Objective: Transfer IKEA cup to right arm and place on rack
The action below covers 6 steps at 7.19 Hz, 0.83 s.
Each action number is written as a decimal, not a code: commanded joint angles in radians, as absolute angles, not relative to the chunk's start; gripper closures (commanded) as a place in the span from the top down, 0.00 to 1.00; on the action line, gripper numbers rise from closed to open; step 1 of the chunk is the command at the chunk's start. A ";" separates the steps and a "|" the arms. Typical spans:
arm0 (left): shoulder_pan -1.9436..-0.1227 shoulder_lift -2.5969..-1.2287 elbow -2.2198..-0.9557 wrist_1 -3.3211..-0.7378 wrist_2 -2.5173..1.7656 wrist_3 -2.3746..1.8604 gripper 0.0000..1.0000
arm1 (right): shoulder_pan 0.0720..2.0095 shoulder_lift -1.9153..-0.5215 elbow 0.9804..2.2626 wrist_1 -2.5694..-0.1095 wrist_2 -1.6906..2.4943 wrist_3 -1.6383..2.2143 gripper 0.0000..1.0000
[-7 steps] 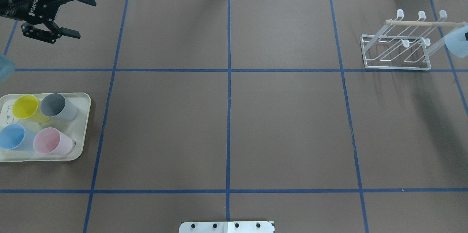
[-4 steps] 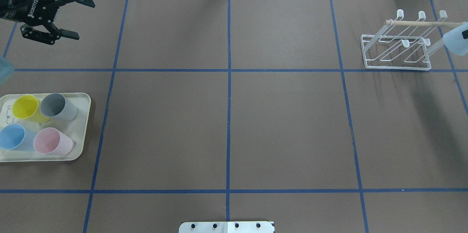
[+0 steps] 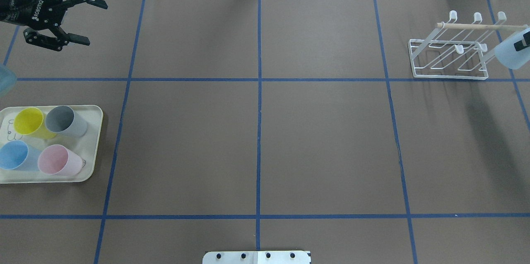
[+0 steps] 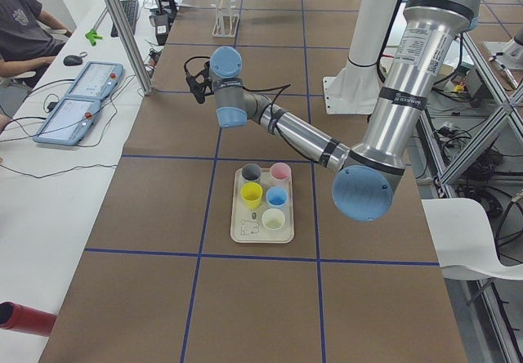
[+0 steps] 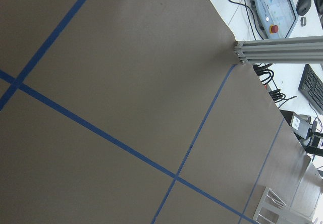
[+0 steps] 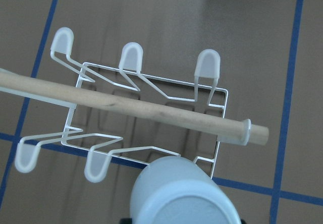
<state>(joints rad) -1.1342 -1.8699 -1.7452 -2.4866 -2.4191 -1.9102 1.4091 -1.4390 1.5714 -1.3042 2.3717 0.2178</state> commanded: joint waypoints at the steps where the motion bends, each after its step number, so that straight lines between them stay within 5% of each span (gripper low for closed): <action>1: -1.134 -1.870 -1.746 -2.487 -2.419 -1.911 1.00 | 1.387 -1.419 1.562 -1.337 2.318 0.169 0.17; 6: -1.134 -1.870 -1.744 -2.487 -2.419 -1.910 1.00 | 1.342 -1.341 1.465 -1.370 2.244 0.103 0.25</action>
<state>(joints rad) -1.1336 -1.8699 -1.7455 -2.4866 -2.4191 -1.9100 1.3473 -1.3550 1.5034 -1.3748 2.2502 0.1330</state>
